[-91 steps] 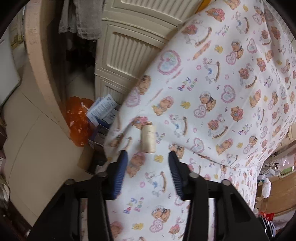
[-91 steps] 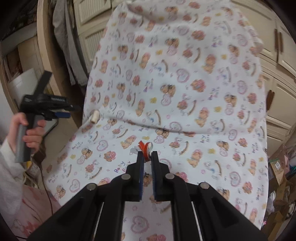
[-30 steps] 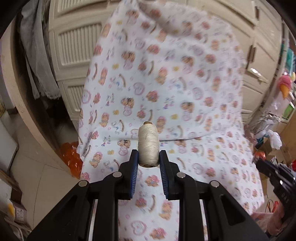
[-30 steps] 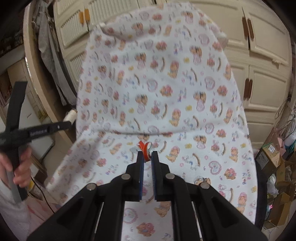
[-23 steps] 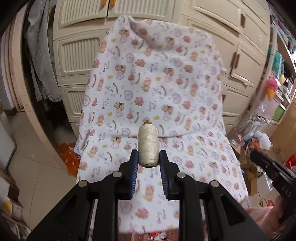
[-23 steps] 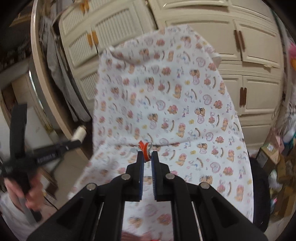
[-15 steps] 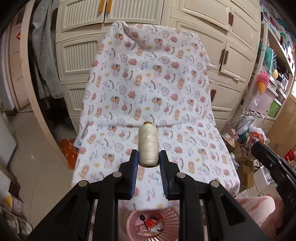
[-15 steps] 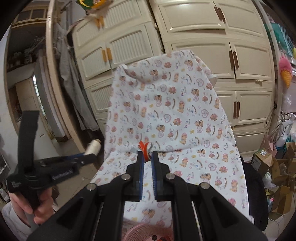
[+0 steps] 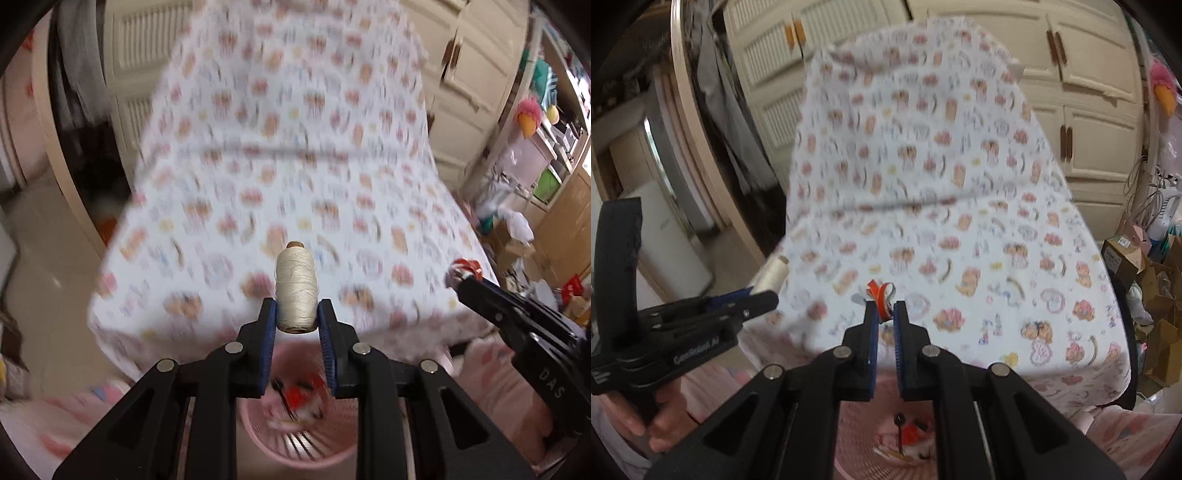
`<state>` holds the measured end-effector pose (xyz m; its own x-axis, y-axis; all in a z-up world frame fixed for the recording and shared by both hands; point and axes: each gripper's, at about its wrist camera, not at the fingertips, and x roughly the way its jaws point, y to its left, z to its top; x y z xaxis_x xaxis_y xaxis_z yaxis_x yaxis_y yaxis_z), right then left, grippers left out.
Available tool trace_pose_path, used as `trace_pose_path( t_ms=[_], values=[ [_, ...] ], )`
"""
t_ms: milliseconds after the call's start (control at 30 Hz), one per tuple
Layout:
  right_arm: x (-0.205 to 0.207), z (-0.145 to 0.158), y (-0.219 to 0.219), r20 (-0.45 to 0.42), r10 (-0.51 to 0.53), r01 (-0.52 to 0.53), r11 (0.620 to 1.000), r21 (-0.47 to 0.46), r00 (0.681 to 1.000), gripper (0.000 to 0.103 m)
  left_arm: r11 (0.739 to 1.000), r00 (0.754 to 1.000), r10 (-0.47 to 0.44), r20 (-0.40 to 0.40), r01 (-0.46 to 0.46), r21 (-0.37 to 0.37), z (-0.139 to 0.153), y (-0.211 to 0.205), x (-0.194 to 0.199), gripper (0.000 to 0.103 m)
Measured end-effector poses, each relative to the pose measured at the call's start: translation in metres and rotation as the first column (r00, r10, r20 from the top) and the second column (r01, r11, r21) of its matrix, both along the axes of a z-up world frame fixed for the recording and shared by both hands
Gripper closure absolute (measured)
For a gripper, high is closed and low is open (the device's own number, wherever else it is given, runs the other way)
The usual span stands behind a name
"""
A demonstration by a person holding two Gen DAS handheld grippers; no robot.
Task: Collect trash
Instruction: 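Carry the red item with the right tool while the left tool carries the spool to the basket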
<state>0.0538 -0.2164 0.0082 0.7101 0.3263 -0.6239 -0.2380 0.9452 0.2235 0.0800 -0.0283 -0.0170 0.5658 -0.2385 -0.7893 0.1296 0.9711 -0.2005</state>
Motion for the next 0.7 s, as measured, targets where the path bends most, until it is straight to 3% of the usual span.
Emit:
trace_pose_path(
  t_ms=[133, 267, 467, 700],
  values=[
    [0.009, -0.025, 0.000, -0.123, 0.034, -0.031, 0.999, 0.024, 0.992, 0.096, 1.000, 0.997, -0.026, -0.077, 0.025, -0.015, -0.015, -0.003, 0.001, 0.082],
    [0.017, -0.052, 0.007, -0.267, 0.126, -0.115, 0.992, 0.058, 0.955, 0.095, 1.000, 0.994, -0.008, -0.109, 0.008, -0.004, -0.024, 0.001, -0.004, 0.082],
    [0.020, -0.091, 0.022, -0.424, 0.132, -0.158, 0.987, -0.027, 0.896, 0.095, 0.999, 0.992, -0.042, -0.119, 0.043, 0.010, -0.027, -0.003, -0.010, 0.082],
    [0.021, -0.143, 0.026, -0.578, 0.075, -0.168, 0.980, -0.108, 0.813, 0.095, 0.996, 0.972, -0.089, -0.219, 0.093, 0.010, -0.057, -0.018, -0.016, 0.082]
  ],
)
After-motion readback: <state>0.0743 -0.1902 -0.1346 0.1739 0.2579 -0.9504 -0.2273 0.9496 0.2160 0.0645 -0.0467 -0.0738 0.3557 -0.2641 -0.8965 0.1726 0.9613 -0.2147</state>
